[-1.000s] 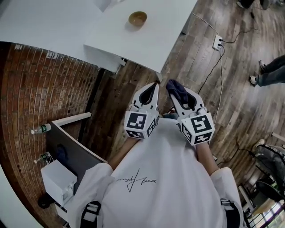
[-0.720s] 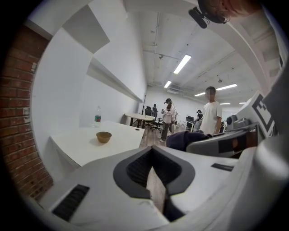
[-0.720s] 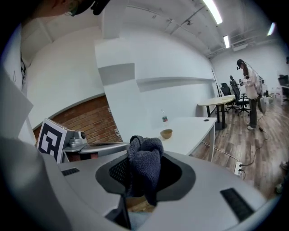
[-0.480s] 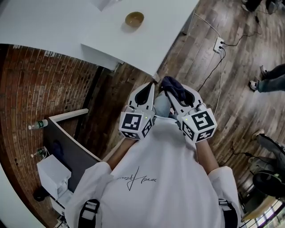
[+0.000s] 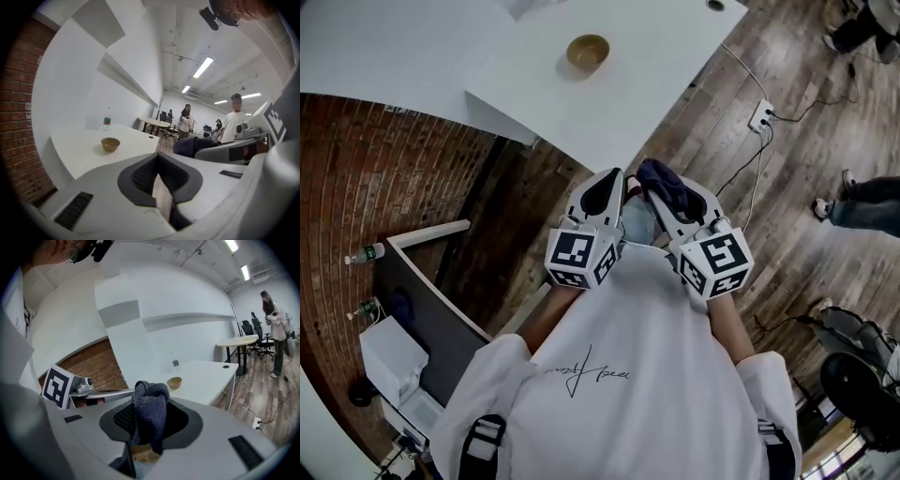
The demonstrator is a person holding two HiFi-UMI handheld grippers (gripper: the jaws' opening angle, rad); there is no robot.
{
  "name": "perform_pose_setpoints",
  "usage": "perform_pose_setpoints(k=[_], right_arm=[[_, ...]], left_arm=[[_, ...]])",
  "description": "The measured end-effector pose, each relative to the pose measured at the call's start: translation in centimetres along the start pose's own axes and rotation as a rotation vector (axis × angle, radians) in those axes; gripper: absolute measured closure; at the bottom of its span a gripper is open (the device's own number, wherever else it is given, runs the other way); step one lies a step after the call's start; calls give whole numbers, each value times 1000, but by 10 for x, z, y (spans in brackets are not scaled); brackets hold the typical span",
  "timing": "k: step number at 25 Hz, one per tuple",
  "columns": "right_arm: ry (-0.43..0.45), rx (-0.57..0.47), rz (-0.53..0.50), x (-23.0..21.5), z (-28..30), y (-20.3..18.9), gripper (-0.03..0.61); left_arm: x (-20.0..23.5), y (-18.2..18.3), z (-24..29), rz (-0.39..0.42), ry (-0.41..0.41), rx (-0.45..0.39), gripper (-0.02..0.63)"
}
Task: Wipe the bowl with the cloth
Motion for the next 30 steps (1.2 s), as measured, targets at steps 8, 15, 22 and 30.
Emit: perform_pose_setpoints(k=[8,15,22,30], right_arm=[[37,76,-3,-42,42,37,457],[97,157,-28,-57,87,58,457],[157,215,-79,-52,126,74,457],[273,283,-152,-45,149,89,457]], left_arm=[[28,16,58,-33,59,17,620],[61,23,86,-79,128,16,620],[88,25,93,-120,181,12,620],[105,36,90,-167,276,-9,621]])
Point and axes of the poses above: the fingertips, and each gripper's own axes: z forward along the fingers, x to its left, y out of its top, the point moved 4 cm from there along -z, backward along the fingers, and after that the axes turned 11 degrees about z, right-handed, at the moved point
